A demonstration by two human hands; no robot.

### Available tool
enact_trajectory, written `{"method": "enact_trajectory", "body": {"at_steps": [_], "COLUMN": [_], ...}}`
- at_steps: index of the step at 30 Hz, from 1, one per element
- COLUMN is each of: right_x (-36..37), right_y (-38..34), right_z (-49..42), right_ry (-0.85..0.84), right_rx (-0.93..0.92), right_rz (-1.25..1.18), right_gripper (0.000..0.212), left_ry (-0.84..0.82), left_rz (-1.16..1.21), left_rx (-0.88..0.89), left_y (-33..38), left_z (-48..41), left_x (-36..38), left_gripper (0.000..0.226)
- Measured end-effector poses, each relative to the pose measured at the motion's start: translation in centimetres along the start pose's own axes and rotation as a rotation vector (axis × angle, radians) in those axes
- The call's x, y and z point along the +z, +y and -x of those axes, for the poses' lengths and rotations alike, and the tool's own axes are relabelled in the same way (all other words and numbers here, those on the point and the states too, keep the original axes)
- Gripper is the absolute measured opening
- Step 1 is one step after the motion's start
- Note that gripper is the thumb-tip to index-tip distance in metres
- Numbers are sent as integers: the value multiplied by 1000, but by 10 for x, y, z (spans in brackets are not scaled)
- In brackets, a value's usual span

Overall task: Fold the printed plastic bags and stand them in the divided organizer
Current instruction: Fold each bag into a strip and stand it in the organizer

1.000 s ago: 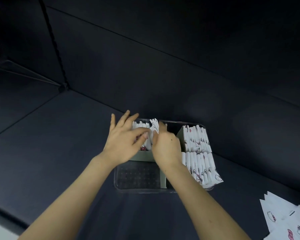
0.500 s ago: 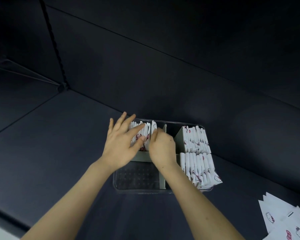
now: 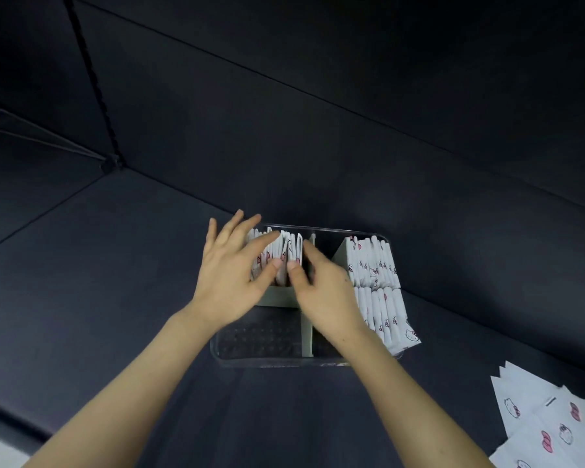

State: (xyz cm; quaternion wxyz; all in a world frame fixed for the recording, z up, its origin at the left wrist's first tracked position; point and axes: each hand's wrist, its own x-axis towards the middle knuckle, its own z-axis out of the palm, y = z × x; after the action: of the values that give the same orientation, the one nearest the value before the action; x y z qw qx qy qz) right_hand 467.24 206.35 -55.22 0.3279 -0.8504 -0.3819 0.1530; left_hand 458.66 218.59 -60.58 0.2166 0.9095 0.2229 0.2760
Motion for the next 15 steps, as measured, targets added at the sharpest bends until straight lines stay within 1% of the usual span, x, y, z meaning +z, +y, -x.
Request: {"method": "enact_trajectory", "body": {"at_steps": [3,6,7,9,11,13,15], "right_x": [-36,-77,-89,-108,-117,-118,-110], "right_y": [10,38,53,90,130,167,198], "right_z": [27,74,93,132,174,216,253], "right_ry": [68,222,278,325,270,208,176], "right_rx": [17,17,35,154,317,451,491], "right_rz": [-65,2,38,131,233,308,371], "right_gripper": [39,31,27,22,37,51,62], "left_ry": [51,122,117,58,-39,-163,-286], "left_rz": [-5,73,105,185,267,309,300], "left_rx": [89,181,230,362,479,548,579], "left_y": [20,53,68,98,125,147,159], "left_z": [-1,8,14,31,51,71,88], "left_x": [0,4,10,25,45,66,85], "left_gripper": [44,34,32,27,23,24,27]}}
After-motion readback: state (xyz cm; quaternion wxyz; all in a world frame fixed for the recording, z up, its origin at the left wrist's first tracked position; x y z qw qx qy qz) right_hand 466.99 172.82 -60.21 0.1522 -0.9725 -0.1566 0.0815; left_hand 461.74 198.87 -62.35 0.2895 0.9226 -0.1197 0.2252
